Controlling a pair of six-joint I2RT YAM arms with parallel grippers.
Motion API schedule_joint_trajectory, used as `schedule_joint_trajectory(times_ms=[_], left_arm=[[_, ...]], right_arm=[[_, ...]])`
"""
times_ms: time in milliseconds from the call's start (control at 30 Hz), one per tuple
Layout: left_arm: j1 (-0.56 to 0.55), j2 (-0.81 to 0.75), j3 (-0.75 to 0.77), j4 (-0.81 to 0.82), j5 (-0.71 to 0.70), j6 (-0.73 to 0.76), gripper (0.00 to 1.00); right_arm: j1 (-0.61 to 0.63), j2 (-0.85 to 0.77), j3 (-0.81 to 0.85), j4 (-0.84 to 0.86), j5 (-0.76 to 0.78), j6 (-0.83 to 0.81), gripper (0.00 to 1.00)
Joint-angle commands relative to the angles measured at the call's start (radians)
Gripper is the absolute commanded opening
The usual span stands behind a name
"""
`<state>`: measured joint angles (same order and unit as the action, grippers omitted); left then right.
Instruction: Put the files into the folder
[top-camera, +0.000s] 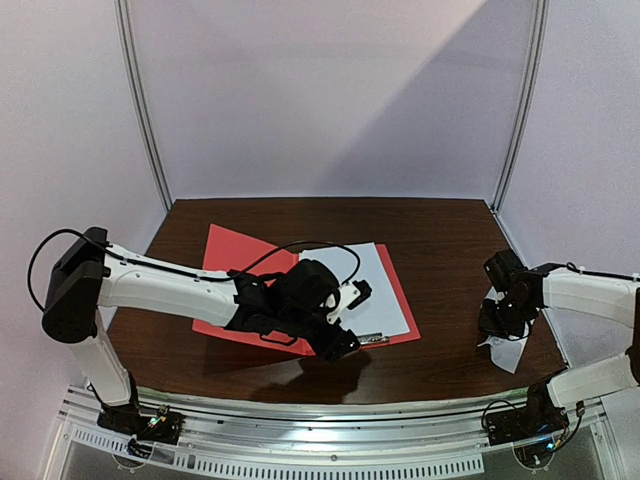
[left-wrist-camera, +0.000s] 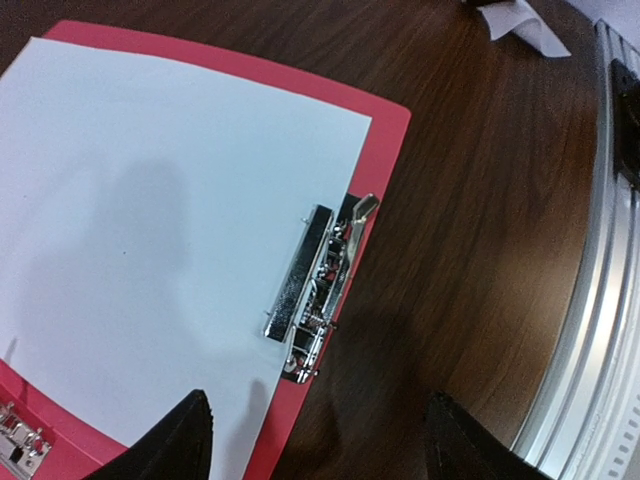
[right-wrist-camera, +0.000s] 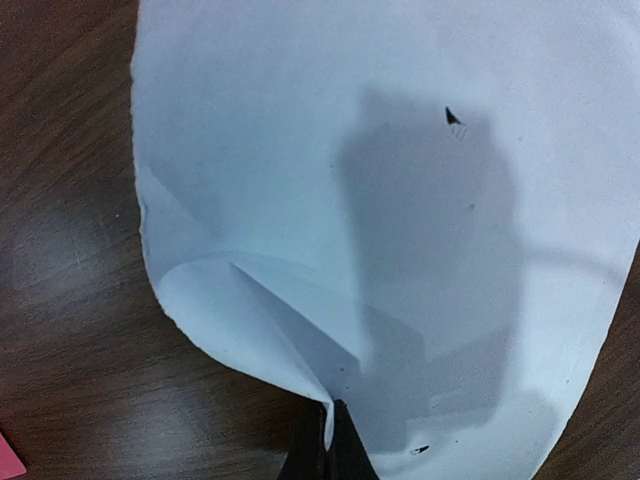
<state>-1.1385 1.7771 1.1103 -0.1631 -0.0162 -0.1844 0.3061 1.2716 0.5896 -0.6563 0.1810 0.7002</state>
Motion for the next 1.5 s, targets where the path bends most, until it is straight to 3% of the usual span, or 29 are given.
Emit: schedule_joint_trajectory(times_ms=[0, 200, 300, 367, 533, 667, 833, 967, 1133, 1333, 1467], left_arm=[[0.01, -0.034, -0.013, -0.016, -0.021, -0.004, 0.72], [0.014, -0.07, -0.013, 0.02, -0.07, -0.037, 0.77], [0.019, -0.098, -0.015, 0.039, -0.12, -0.061, 0.99], [0.027, -0.117, -0.012, 0.048, -0.144, -0.077, 1.0], [0.06, -0.169, -0.016, 0.081, -0.243, -0.126, 0.99], [0.136, -0.232, -0.119, 0.267, -0.268, -0.216, 1.0], [0.292, -0.225, -0.189, 0.451, 0.117, -0.349, 0.99], [0.262, -0.236, -0.188, 0.516, 0.114, -0.301, 0.97], [0.213, -0.176, -0.125, 0.499, 0.166, -0.241, 0.86], [0.108, -0.096, -0.001, 0.372, 0.022, -0.133, 0.85], [0.108, -0.063, 0.029, 0.335, -0.053, -0.152, 0.76]], right_arm=[[-0.001, 0.069, -0.069, -0.074, -0.091, -0.004, 0.0], [0.005, 0.031, 0.071, -0.094, -0.1, -0.06, 0.0], [0.051, 0.025, 0.127, -0.063, -0.129, -0.097, 0.0], [0.103, 0.026, 0.157, -0.035, -0.135, -0.118, 0.0], [0.207, 0.034, 0.204, 0.049, -0.153, -0.138, 0.0], [0.27, 0.046, 0.245, 0.108, -0.17, -0.156, 0.0], [0.35, 0.089, 0.318, 0.155, -0.224, -0.188, 0.0], [0.423, 0.139, 0.39, 0.172, -0.259, -0.212, 0.0], [0.51, 0.209, 0.476, 0.189, -0.282, -0.242, 0.0], [0.567, 0.282, 0.559, 0.174, -0.289, -0.26, 0.0], [0.579, 0.288, 0.568, 0.183, -0.301, -0.26, 0.0]])
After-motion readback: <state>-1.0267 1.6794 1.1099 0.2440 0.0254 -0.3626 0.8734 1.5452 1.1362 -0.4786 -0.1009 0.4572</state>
